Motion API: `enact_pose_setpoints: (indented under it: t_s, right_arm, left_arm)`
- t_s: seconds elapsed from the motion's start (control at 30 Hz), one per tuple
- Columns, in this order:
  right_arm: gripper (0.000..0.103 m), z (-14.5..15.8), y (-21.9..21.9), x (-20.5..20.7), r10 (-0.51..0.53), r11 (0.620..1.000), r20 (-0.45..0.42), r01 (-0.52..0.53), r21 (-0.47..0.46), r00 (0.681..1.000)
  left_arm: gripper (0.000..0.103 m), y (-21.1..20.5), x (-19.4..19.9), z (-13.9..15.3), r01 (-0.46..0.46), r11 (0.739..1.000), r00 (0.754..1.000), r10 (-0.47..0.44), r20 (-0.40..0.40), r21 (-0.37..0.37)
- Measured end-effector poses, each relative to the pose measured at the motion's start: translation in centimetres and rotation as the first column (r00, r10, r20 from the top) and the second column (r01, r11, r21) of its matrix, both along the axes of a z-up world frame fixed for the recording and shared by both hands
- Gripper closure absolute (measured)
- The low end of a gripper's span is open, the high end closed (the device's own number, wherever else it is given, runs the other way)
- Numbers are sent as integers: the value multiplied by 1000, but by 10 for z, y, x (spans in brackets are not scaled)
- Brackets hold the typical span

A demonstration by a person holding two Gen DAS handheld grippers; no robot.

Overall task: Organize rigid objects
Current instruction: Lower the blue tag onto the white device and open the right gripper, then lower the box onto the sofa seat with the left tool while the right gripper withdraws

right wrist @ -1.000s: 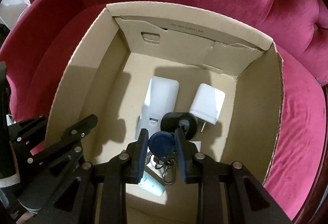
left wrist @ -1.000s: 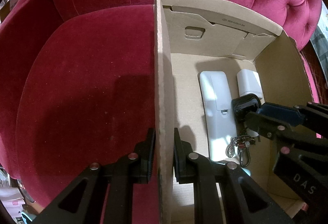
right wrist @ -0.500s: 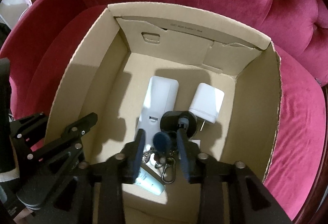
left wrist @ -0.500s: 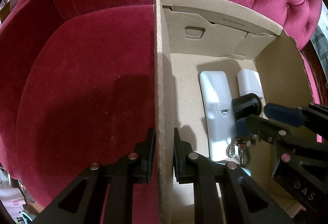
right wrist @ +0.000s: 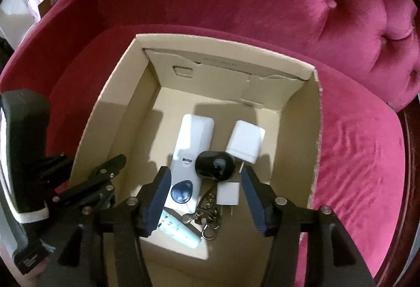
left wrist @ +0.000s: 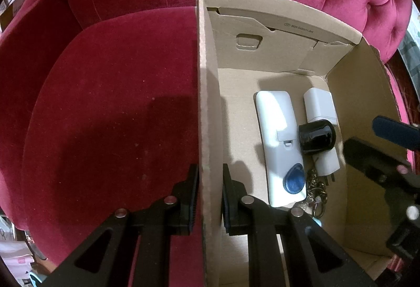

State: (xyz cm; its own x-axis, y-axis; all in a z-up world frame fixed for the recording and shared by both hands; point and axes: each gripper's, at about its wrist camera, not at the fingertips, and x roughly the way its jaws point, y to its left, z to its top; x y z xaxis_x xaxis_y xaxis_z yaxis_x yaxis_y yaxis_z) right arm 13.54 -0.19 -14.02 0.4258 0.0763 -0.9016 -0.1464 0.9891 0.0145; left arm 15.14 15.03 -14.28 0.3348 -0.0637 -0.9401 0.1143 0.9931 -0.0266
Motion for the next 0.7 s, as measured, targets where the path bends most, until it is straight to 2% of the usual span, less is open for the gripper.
enact_pose_setpoints:
  t_s: [0.3, 0.6, 0.7]
  right_arm:
    - [39, 14, -12, -13, -40, 999, 42, 41, -25, 998]
    - [23, 30, -24, -29, -93, 995, 82, 96, -41, 992]
    - [14, 32, -30, -33, -117, 992, 91, 120, -35, 989]
  left_arm:
    - [86, -1, 0, 0, -1, 1000, 1000, 1, 1, 3]
    - [86, -1, 0, -1, -2, 1000, 1000, 2, 2, 8]
    - [86, -2, 0, -1, -3, 1000, 1000, 3, 2, 11]
